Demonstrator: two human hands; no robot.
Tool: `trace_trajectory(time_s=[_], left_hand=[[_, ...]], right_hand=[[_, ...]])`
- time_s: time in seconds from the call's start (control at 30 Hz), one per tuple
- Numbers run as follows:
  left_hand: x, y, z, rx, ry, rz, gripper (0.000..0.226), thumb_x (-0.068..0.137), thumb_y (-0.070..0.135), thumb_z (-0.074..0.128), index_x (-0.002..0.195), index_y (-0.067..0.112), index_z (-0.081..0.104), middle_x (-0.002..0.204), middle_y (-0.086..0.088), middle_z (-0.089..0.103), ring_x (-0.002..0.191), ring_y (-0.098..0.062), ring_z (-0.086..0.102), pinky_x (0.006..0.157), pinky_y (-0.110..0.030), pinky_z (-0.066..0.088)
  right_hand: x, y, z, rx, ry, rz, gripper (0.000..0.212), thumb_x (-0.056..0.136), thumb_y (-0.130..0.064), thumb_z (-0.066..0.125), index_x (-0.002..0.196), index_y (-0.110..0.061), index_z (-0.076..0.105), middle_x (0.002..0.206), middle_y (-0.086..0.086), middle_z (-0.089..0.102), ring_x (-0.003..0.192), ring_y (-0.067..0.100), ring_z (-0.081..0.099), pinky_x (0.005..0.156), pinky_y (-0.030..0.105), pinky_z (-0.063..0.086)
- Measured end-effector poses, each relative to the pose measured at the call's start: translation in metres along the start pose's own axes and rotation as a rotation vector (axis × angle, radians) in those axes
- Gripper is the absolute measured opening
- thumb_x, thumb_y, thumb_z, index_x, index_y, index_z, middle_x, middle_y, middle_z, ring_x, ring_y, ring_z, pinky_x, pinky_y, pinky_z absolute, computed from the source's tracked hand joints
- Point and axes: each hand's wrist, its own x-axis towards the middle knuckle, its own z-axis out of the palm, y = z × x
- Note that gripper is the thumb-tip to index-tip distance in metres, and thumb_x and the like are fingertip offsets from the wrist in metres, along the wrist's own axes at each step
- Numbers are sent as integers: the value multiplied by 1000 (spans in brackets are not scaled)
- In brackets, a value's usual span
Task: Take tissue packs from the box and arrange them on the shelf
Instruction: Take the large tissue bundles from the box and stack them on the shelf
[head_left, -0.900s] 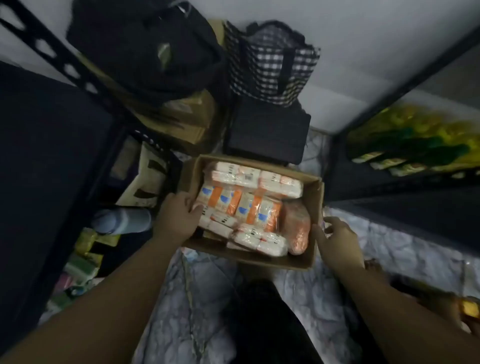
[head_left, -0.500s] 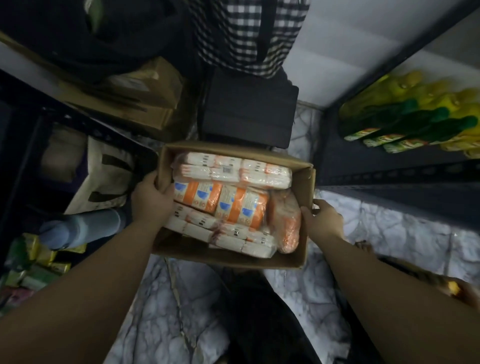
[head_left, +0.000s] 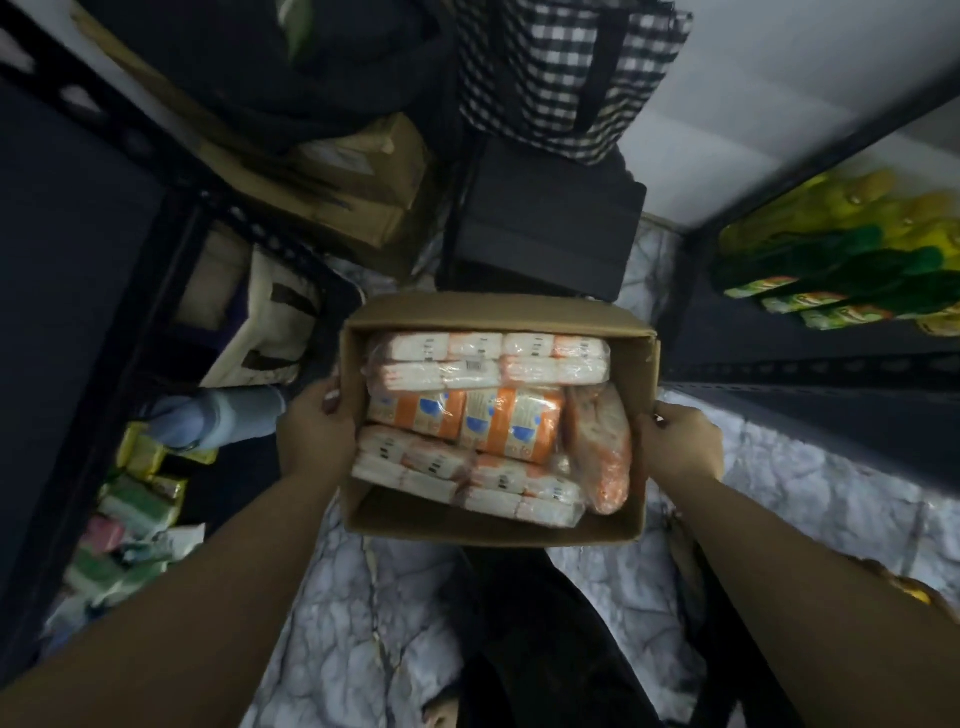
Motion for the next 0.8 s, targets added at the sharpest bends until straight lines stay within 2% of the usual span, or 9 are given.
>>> trace_trajectory(time_s=[0.07, 0.13, 0.2, 0.27, 0.33, 0.4, 0.53, 0.67, 0.8], left_hand=[[-23, -4, -15, -23, 21, -14, 40, 100, 53, 58, 107, 18, 75, 87, 4, 72, 82, -14, 65, 59, -21, 38], [-44, -10, -30, -38, 56, -68, 42, 100, 58, 54, 88, 22, 72, 73, 8, 65, 71, -11, 59, 57, -23, 36], [-68, -18, -44, -42, 111, -128, 54, 99, 66, 50, 65, 24, 56, 59, 6, 56, 62, -12, 54, 54, -30, 33], [-90, -32, -56, -45, 160, -192, 60, 98, 68, 49, 59, 22, 48, 56, 2, 52, 60, -15, 52, 55, -31, 33], [-112, -50, -67, -69, 193, -255, 57, 96, 67, 53, 63, 20, 53, 60, -1, 57, 64, -18, 56, 58, -33, 39], [-134, -70, -78, -83, 220, -311, 54, 95, 64, 56, 69, 17, 60, 65, -2, 62, 68, -20, 60, 61, -35, 43], [-182, -110, -100, -97, 294, -387, 52, 100, 56, 57, 65, 17, 55, 62, 3, 55, 68, -27, 54, 63, -34, 34], [-232, -149, -112, -129, 364, -469, 32, 103, 44, 58, 87, 20, 70, 74, -4, 61, 75, -25, 54, 68, -32, 34], [-285, -209, -112, -152, 459, -562, 35, 102, 47, 57, 99, 20, 79, 89, -12, 77, 91, -36, 69, 71, -34, 40]], right_hand=[[-12, -11, -12, -38, -11, -46, 24, 95, -32, 57, 94, -23, 79, 87, 9, 74, 88, 34, 67, 73, 38, 54], [-22, -23, -22, -65, -30, -91, 24, 93, -32, 57, 87, -22, 77, 80, 5, 72, 83, 31, 66, 69, 37, 52], [-35, -36, -31, -96, -56, -120, 23, 93, -29, 57, 80, -21, 74, 75, 4, 70, 78, 30, 64, 68, 38, 53], [-50, -50, -34, -142, -80, -165, 25, 93, -28, 56, 71, -24, 68, 71, 4, 68, 75, 30, 65, 69, 39, 55], [-65, -60, -32, -171, -99, -213, 31, 93, -28, 56, 63, -26, 62, 68, 4, 67, 72, 29, 65, 65, 37, 53], [-80, -69, -26, -198, -127, -256, 28, 94, -29, 54, 68, -25, 65, 68, 2, 67, 72, 27, 65, 61, 33, 49], [-115, -83, -4, -276, -173, -375, 29, 95, -34, 52, 75, -25, 70, 68, -1, 68, 68, 23, 66, 59, 31, 48], [-153, -93, 24, -363, -231, -496, 26, 98, -30, 52, 79, -29, 69, 70, -3, 68, 71, 21, 66, 60, 31, 47], [-191, -102, 59, -464, -274, -622, 27, 101, -30, 53, 82, -24, 71, 73, -4, 68, 73, 18, 64, 66, 32, 48]])
